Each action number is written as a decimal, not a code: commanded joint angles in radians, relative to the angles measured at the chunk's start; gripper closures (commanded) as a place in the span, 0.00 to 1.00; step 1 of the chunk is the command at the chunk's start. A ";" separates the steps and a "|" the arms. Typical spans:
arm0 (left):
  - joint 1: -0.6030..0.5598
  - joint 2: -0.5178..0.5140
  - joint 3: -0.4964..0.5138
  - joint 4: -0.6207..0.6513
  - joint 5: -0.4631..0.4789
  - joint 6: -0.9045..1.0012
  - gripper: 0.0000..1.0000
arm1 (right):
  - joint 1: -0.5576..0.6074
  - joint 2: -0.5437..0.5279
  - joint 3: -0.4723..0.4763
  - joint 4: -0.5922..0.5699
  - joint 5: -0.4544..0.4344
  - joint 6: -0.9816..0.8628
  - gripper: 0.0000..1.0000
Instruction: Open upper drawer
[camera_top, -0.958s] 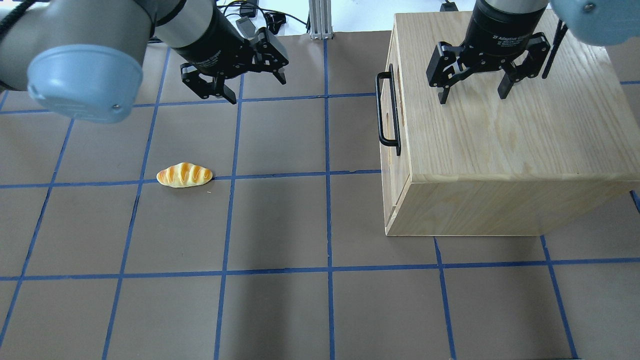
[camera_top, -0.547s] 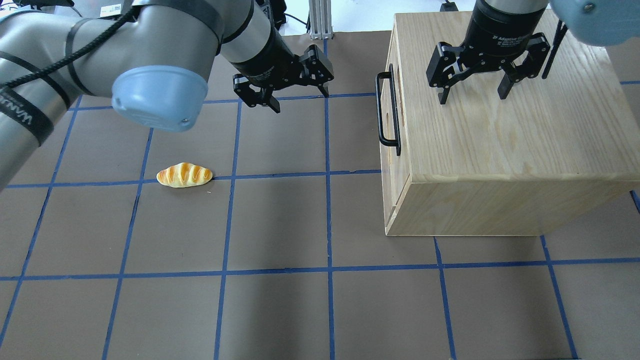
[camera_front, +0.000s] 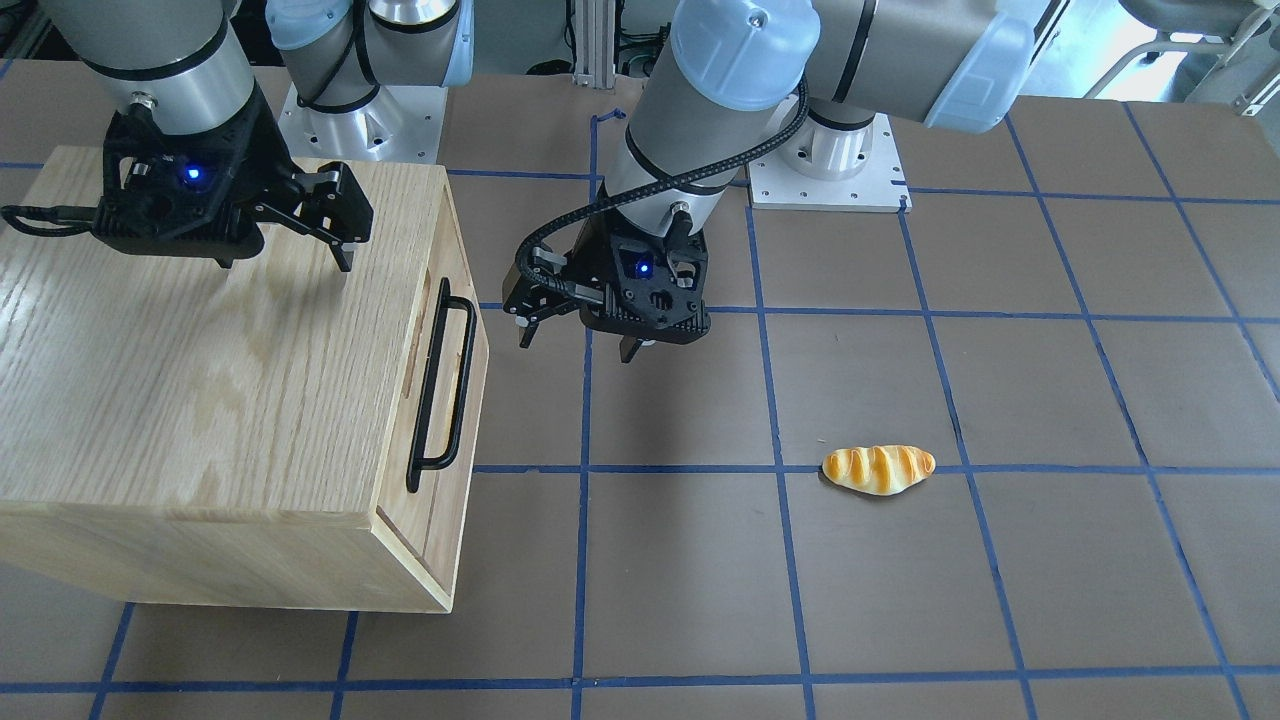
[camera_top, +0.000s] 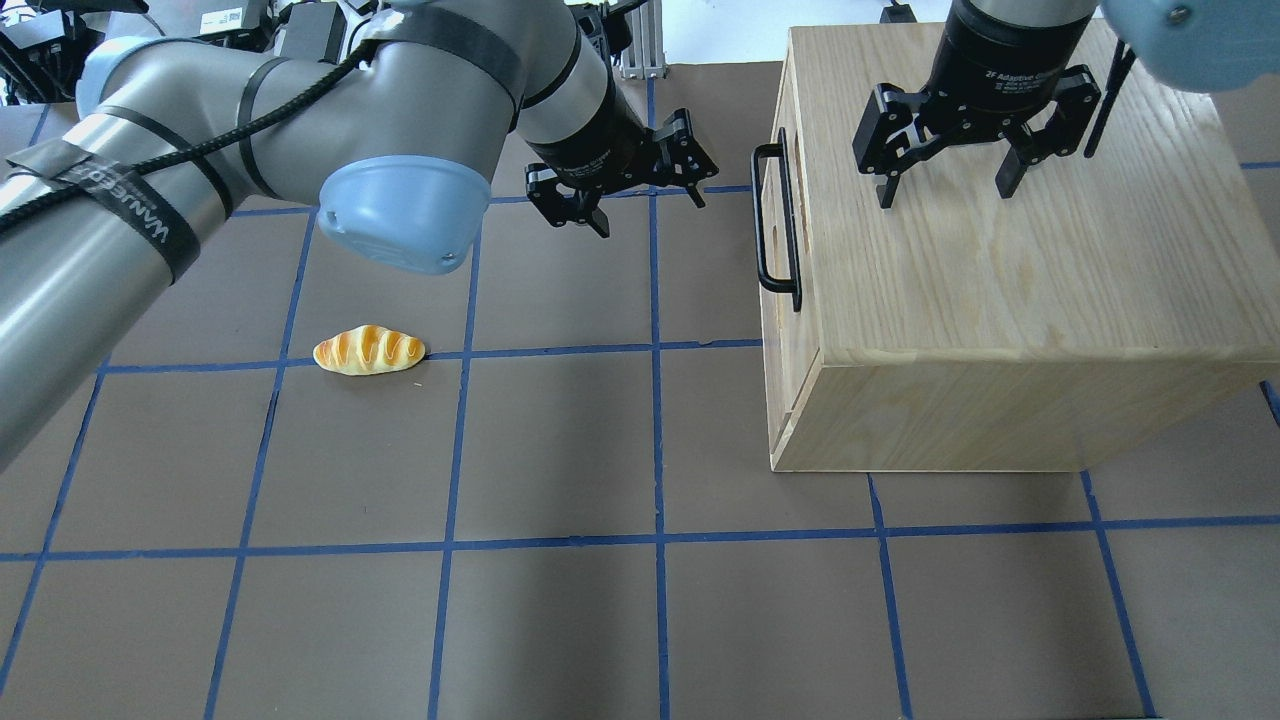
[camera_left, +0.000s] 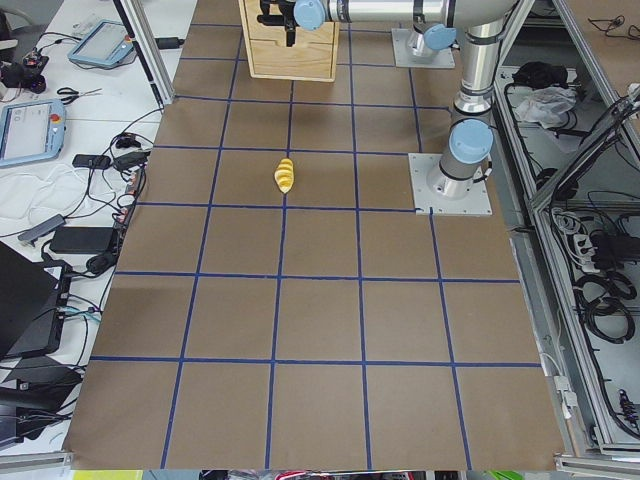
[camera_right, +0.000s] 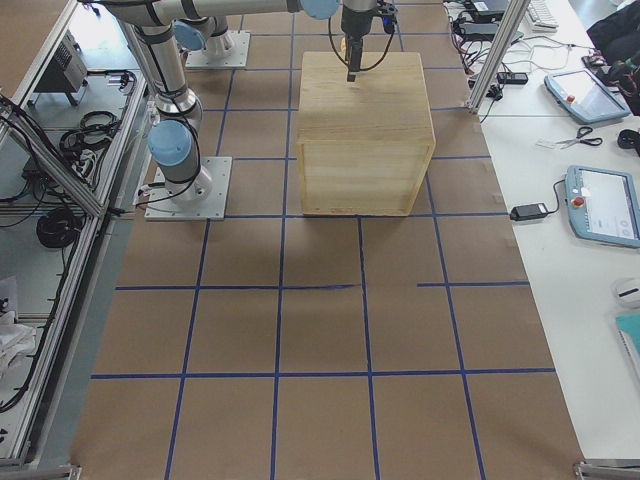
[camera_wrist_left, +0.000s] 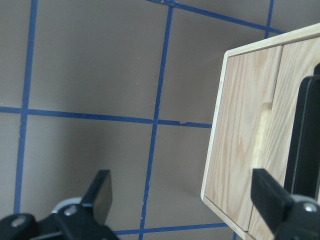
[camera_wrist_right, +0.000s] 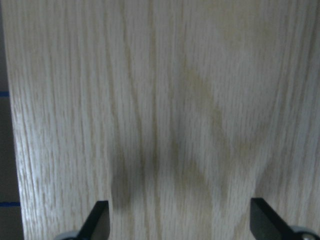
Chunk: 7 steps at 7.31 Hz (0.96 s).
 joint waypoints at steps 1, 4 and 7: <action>-0.041 -0.032 0.025 0.006 0.002 -0.111 0.00 | 0.000 0.000 0.000 0.000 0.000 0.000 0.00; -0.048 -0.063 0.036 0.032 0.000 -0.112 0.00 | 0.000 0.000 0.000 0.000 0.000 0.000 0.00; -0.081 -0.089 0.036 0.069 0.002 -0.150 0.00 | 0.000 0.000 0.001 0.000 0.000 0.000 0.00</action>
